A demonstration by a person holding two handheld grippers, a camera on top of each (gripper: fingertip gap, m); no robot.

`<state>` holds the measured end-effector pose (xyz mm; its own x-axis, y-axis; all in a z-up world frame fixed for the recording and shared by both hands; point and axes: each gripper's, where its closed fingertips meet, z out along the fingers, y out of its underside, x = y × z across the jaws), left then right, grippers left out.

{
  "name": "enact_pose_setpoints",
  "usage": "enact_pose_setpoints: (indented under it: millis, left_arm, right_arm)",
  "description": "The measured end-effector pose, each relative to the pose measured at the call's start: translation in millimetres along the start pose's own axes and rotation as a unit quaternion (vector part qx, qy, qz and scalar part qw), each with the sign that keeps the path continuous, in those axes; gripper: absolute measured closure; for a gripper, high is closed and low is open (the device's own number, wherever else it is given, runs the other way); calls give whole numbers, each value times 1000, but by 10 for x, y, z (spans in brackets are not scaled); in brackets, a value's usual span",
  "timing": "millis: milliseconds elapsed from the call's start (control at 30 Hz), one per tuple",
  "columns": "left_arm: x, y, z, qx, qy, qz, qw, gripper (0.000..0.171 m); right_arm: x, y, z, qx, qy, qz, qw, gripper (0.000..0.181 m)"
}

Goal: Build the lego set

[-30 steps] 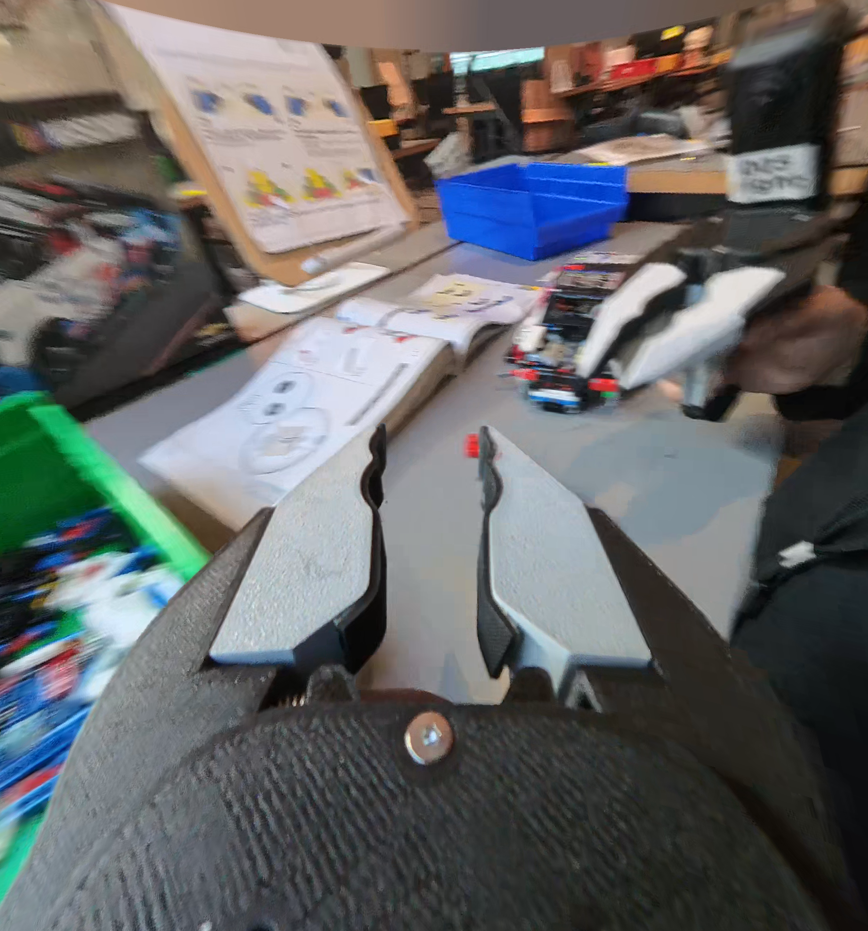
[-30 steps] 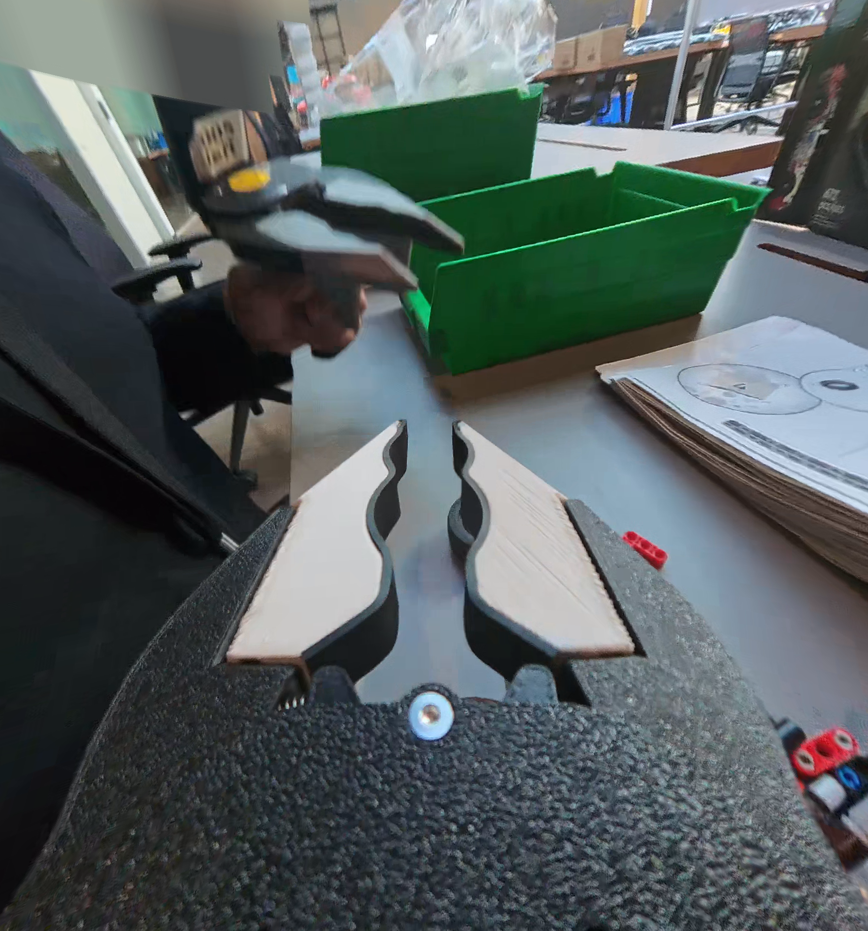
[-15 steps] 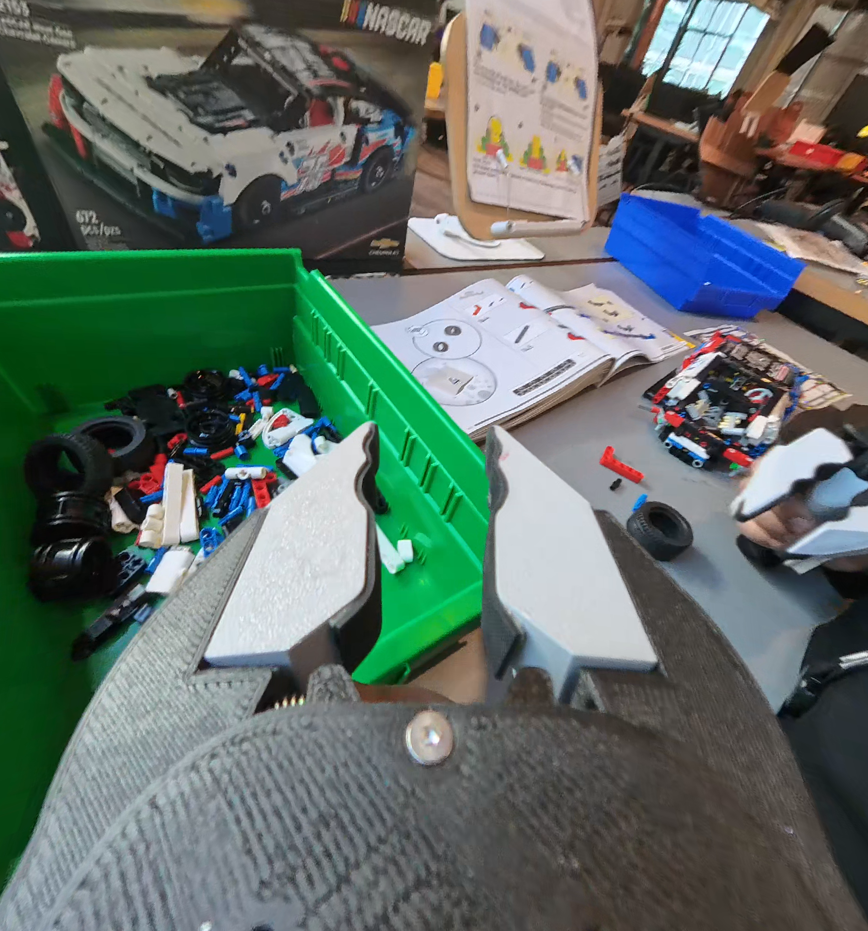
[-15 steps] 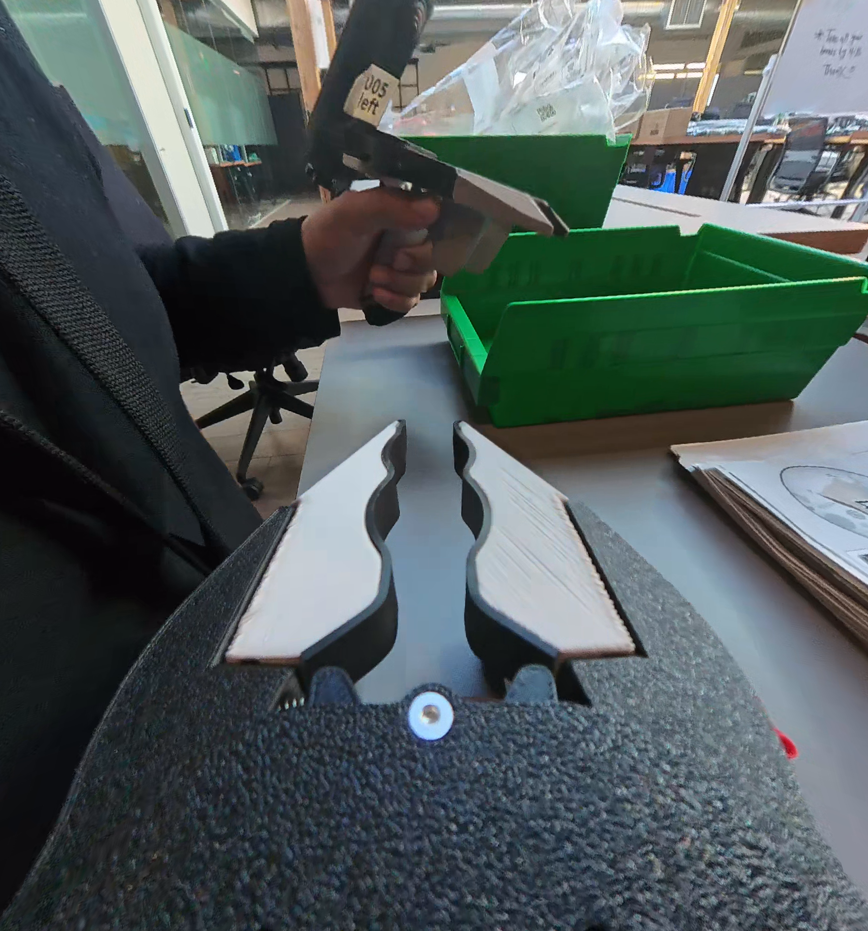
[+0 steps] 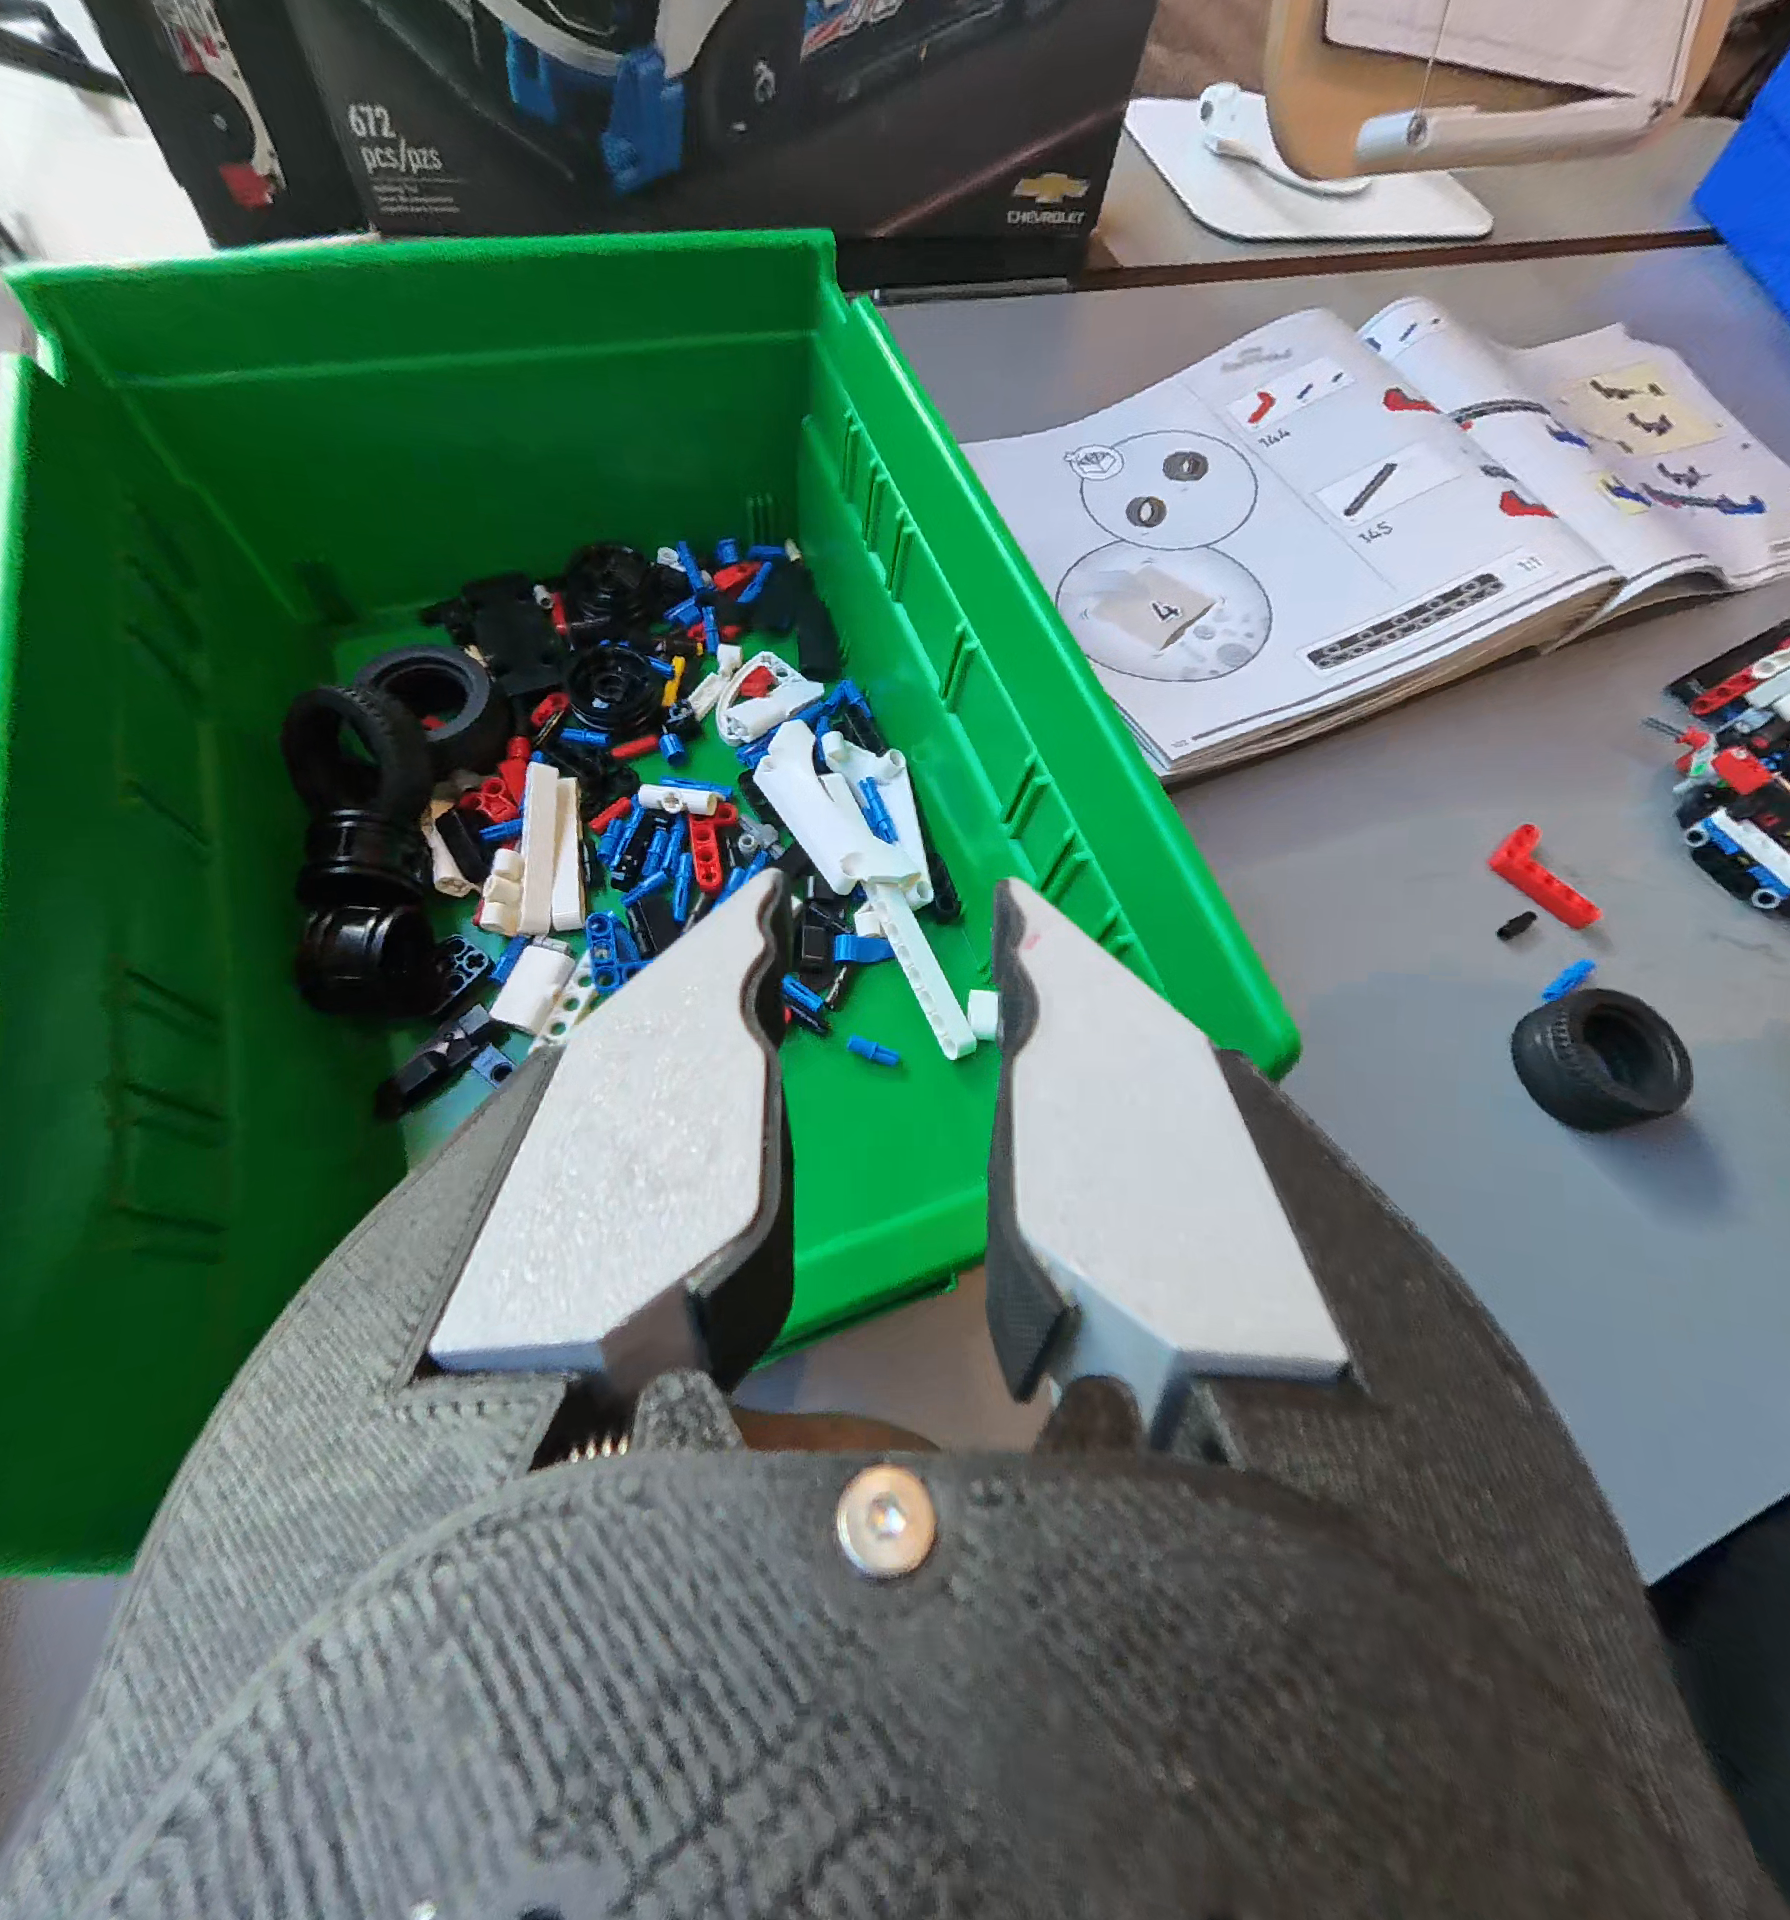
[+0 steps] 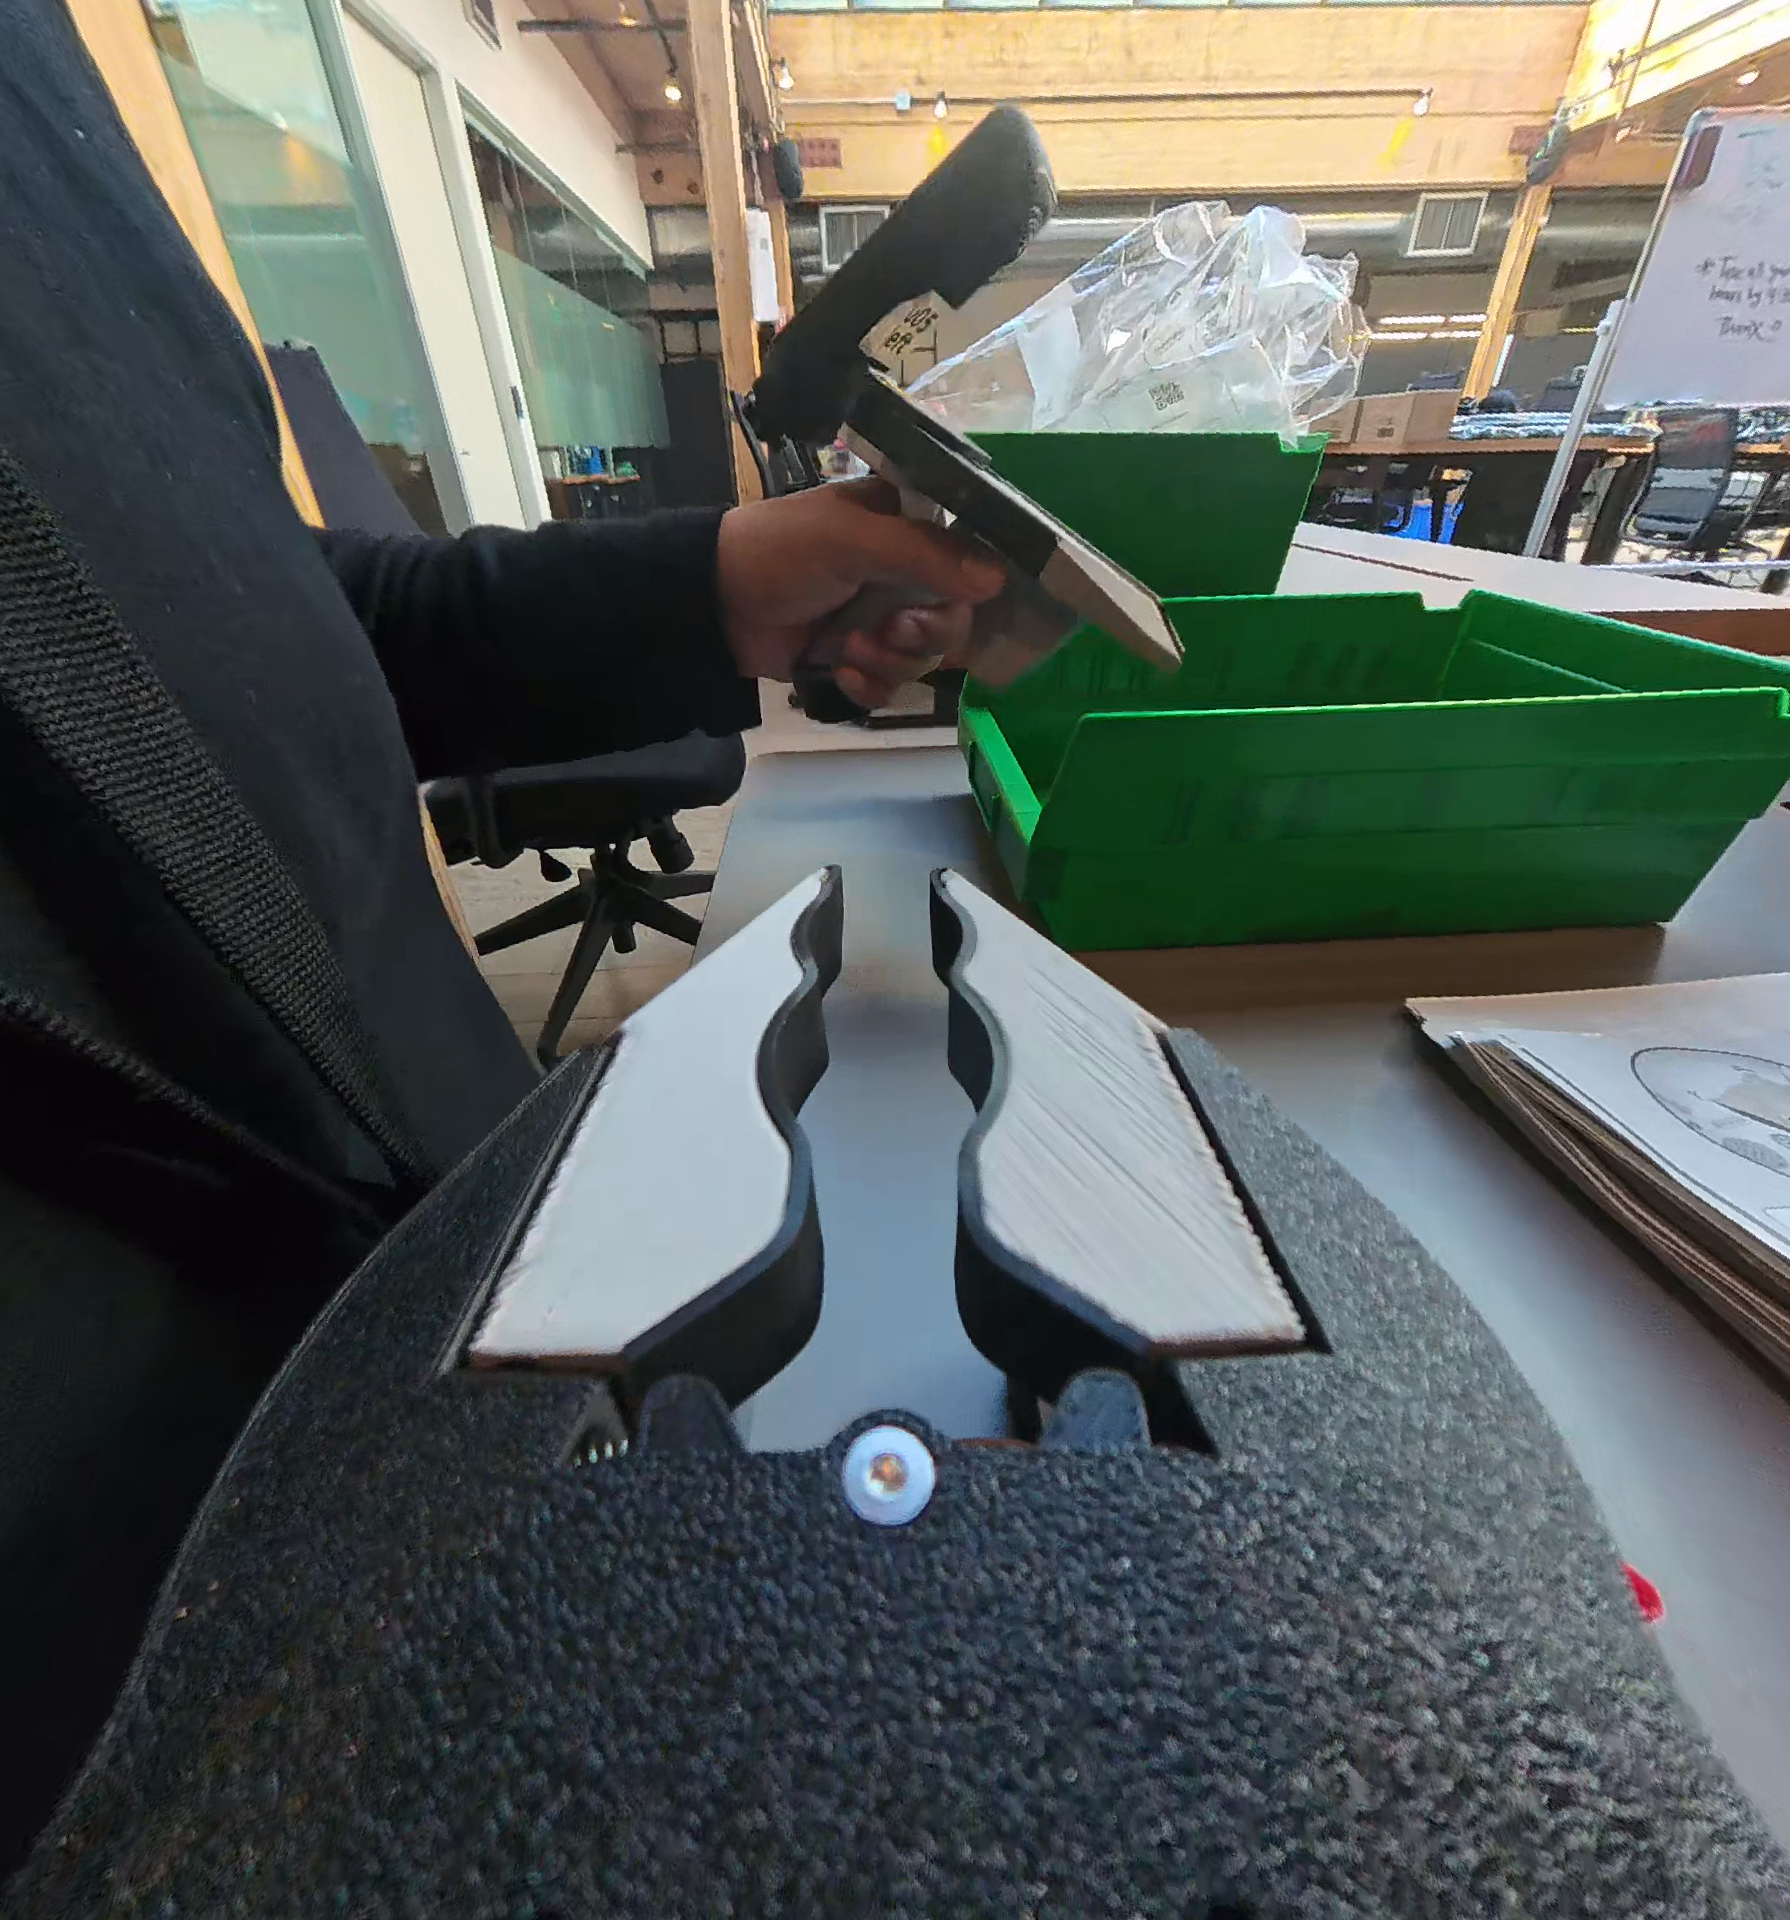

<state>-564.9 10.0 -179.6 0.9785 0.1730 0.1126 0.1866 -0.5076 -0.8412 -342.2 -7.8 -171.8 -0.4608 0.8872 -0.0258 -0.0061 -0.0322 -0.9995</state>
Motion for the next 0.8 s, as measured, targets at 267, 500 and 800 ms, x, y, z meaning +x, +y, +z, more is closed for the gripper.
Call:
enact_pose_setpoints:
  millis: [267,500,800]
  left_arm:
    - [-28,143,210,-17,-29,-1,999,136]
    - [-155,180,308,-24,-19,-30,999,137]
    - [-425,393,344,-107,-58,5,993,136]
  right_arm:
    - [77,-31,-34,13,1,34,999,161]
    - [58,-33,25,14,-13,40,999,154]
    - [203,-70,14,35,-5,81,996,154]
